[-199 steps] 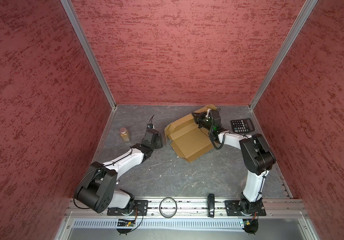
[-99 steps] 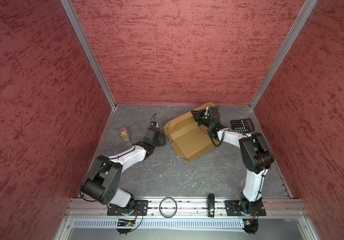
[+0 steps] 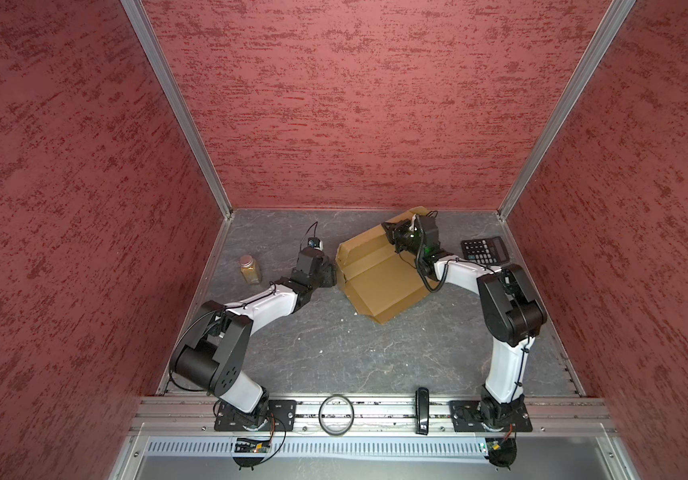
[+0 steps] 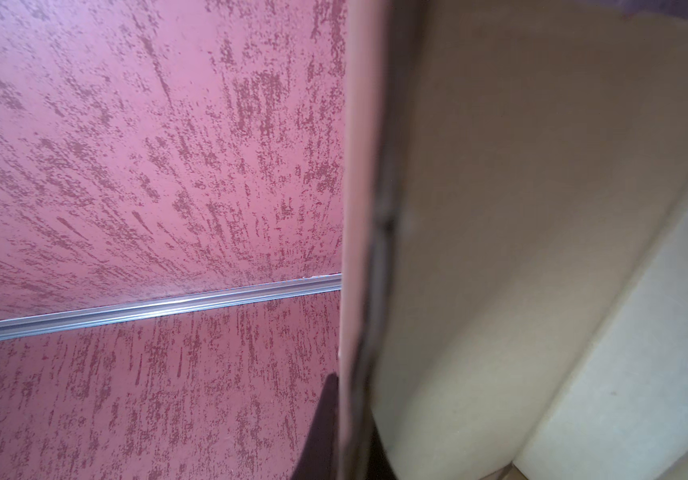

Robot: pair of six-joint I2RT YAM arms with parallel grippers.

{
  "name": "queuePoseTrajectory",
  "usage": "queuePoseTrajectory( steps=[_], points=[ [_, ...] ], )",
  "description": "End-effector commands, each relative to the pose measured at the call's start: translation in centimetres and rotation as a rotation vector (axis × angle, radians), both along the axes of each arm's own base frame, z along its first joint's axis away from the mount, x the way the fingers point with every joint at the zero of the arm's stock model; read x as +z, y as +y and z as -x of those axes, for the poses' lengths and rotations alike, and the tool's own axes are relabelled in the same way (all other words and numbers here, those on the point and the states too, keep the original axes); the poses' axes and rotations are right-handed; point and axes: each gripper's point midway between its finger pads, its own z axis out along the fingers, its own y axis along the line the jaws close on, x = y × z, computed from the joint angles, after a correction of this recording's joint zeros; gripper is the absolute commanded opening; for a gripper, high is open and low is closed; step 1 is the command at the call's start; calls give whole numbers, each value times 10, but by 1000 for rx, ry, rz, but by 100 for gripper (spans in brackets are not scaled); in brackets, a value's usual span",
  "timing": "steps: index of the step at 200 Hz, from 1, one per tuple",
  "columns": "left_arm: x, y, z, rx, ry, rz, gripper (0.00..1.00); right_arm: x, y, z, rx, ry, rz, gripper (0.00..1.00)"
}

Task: Fold the paper box

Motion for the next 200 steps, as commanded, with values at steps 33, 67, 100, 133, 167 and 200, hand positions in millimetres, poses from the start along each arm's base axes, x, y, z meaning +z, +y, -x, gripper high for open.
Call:
queuePoseTrajectory(
  steps=[33,67,100,133,167,200],
  points=[
    [10,-17,3,-46,-33,20,72,-2,0,-10,-14,18,-19,0],
    [10,-15,9,-43,-29,15,72,-5,1,-11,-16,20,-21,0],
    [14,-14,11,-45,-26,15,73,-10,1,-10,-13,28,-21,0],
    [21,-17,11,-59,-20,26,74,-14,-1,-8,-18,39,-16,0],
    [26,-15,12,-63,-9,35,76,-16,0,-9,-18,52,-11,0],
    [31,-11,12,-67,-1,46,80,-13,0,-12,-18,62,3,1]
  ],
)
